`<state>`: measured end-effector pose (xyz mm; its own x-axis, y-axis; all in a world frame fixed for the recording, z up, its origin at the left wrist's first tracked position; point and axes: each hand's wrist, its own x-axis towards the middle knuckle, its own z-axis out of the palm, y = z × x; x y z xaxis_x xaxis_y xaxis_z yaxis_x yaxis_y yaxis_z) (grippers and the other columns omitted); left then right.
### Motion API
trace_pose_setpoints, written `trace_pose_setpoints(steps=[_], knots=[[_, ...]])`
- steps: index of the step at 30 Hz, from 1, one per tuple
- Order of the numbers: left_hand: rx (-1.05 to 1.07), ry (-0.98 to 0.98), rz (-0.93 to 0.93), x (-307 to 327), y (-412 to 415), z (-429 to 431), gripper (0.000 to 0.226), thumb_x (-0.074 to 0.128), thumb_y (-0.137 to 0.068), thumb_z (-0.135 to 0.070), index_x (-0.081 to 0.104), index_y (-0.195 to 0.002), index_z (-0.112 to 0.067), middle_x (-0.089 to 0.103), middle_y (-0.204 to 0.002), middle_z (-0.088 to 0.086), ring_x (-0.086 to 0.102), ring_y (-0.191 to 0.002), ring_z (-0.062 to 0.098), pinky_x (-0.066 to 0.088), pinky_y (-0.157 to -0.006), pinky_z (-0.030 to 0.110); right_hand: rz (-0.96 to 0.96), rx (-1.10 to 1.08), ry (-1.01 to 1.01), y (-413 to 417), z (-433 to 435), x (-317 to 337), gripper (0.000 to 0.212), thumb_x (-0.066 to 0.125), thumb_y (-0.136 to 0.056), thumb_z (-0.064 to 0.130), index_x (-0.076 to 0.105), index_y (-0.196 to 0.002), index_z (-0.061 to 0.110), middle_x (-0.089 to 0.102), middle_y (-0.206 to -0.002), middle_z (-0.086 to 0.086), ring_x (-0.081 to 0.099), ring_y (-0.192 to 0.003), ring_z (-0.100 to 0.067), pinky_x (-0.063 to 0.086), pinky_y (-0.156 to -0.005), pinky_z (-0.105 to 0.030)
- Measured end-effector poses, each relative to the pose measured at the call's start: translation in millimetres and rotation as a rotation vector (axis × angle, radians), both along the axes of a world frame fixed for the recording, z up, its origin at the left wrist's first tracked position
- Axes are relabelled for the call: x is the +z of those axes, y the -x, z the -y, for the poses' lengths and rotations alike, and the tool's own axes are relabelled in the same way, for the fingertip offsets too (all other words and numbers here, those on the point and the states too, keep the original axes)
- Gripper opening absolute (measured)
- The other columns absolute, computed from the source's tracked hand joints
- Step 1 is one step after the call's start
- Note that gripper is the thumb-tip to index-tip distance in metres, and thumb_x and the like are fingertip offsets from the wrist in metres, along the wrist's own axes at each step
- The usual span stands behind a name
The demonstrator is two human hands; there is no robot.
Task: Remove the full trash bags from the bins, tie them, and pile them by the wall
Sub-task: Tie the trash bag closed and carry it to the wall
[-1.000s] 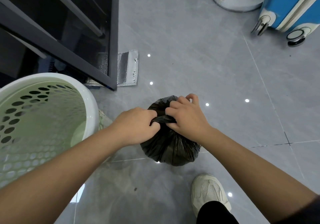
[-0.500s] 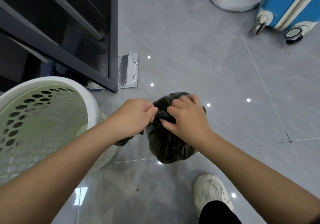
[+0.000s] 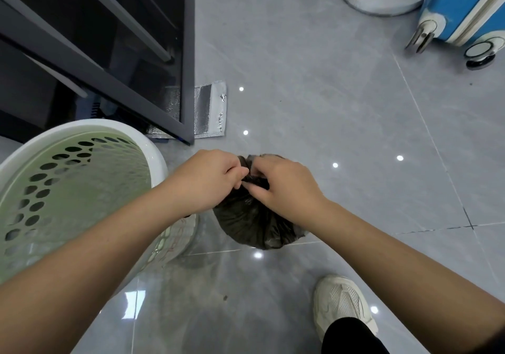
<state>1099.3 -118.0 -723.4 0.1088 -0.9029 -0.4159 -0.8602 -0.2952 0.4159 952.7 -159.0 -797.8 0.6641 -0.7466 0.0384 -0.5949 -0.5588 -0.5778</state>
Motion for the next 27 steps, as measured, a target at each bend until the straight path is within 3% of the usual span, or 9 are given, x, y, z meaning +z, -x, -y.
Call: trace_pose_setpoints(steps=[5, 7, 10, 13, 16, 20, 22, 24, 27], knots=[[0.045, 0.001, -0.051, -1, -5, 1, 0.033, 0.049, -0.095, -0.031, 0.061, -0.069, -0.015, 0.045, -0.048, -0.006, 0.044, -0.037, 0.004, 0.03, -0.04, 0.015, -0.037, -0.042, 0.194, -4, 0, -1, 0.03, 0.049, -0.083, 0.046, 0.061, -0.104, 0.027, 0.063, -0.072, 0.005, 0.061, -0.061, -0.021, 0.046, -0.051, -0.033], [0.037, 0.014, -0.022, 0, -8, 2, 0.033, 0.049, -0.095, -0.032, 0.062, -0.07, -0.014, 0.044, -0.046, -0.005, 0.043, -0.038, 0.005, 0.03, -0.039, 0.016, -0.005, -0.015, 0.245, -1, 2, -4, 0.034, 0.044, -0.083, 0.049, 0.067, -0.089, 0.024, 0.059, -0.072, 0.005, 0.059, -0.065, -0.02, 0.042, -0.057, -0.03], [0.011, 0.031, 0.01, 1, -10, 3, 0.034, 0.049, -0.095, -0.032, 0.062, -0.071, -0.013, 0.042, -0.043, -0.005, 0.041, -0.038, 0.004, 0.028, -0.04, 0.016, 0.056, -0.009, 0.304, 3, 6, -10, 0.031, 0.054, -0.082, 0.044, 0.063, -0.073, 0.016, 0.053, -0.079, 0.001, 0.051, -0.076, -0.02, 0.034, -0.069, -0.033], [0.002, 0.041, 0.029, 1, -10, 4, 0.033, 0.048, -0.095, -0.032, 0.063, -0.073, -0.013, 0.042, -0.047, -0.005, 0.04, -0.042, 0.004, 0.026, -0.045, 0.022, 0.06, -0.008, 0.282, 1, 8, -9, 0.032, 0.051, -0.081, 0.045, 0.057, -0.069, 0.015, 0.053, -0.071, 0.003, 0.054, -0.069, -0.022, 0.037, -0.066, -0.033], [-0.005, 0.033, 0.045, 0, -11, 5, 0.033, 0.048, -0.095, -0.033, 0.063, -0.073, -0.014, 0.044, -0.05, -0.005, 0.041, -0.045, 0.005, 0.026, -0.047, 0.025, -0.031, -0.017, 0.208, -3, 4, -1, 0.033, 0.052, -0.084, 0.05, 0.053, -0.08, 0.017, 0.053, -0.066, 0.006, 0.056, -0.062, -0.022, 0.037, -0.061, -0.032], [0.002, 0.02, 0.065, -3, -16, 4, 0.033, 0.048, -0.095, -0.034, 0.062, -0.071, -0.015, 0.045, -0.049, -0.005, 0.043, -0.044, 0.007, 0.028, -0.047, 0.026, -0.107, 0.056, 0.18, 0, 3, 0, 0.029, 0.052, -0.089, 0.05, 0.058, -0.104, 0.025, 0.066, -0.083, 0.007, 0.062, -0.071, -0.021, 0.046, -0.059, -0.032], [-0.004, 0.025, 0.085, -5, -19, 3, 0.033, 0.049, -0.095, -0.034, 0.062, -0.071, -0.015, 0.046, -0.049, -0.005, 0.045, -0.046, 0.008, 0.03, -0.049, 0.027, -0.079, 0.113, 0.268, 1, 3, -4, 0.02, 0.062, -0.084, 0.04, 0.065, -0.088, 0.02, 0.061, -0.075, 0.003, 0.059, -0.068, -0.023, 0.045, -0.058, -0.032], [-0.018, 0.013, 0.084, -7, -20, 1, 0.033, 0.048, -0.095, -0.034, 0.062, -0.072, -0.015, 0.047, -0.048, -0.005, 0.047, -0.045, 0.008, 0.031, -0.048, 0.026, -0.049, 0.12, 0.296, -1, 2, -8, 0.019, 0.067, -0.077, 0.031, 0.059, -0.071, 0.015, 0.053, -0.072, -0.001, 0.052, -0.067, -0.024, 0.038, -0.058, -0.032], [-0.023, 0.011, 0.073, -9, -18, 0, 0.033, 0.047, -0.095, -0.035, 0.061, -0.071, -0.017, 0.049, -0.049, -0.005, 0.05, -0.045, 0.007, 0.031, -0.049, 0.026, -0.039, 0.053, 0.249, -4, 2, -7, 0.025, 0.069, -0.074, 0.028, 0.048, -0.069, 0.015, 0.051, -0.068, -0.001, 0.051, -0.061, -0.023, 0.029, -0.052, -0.028]])
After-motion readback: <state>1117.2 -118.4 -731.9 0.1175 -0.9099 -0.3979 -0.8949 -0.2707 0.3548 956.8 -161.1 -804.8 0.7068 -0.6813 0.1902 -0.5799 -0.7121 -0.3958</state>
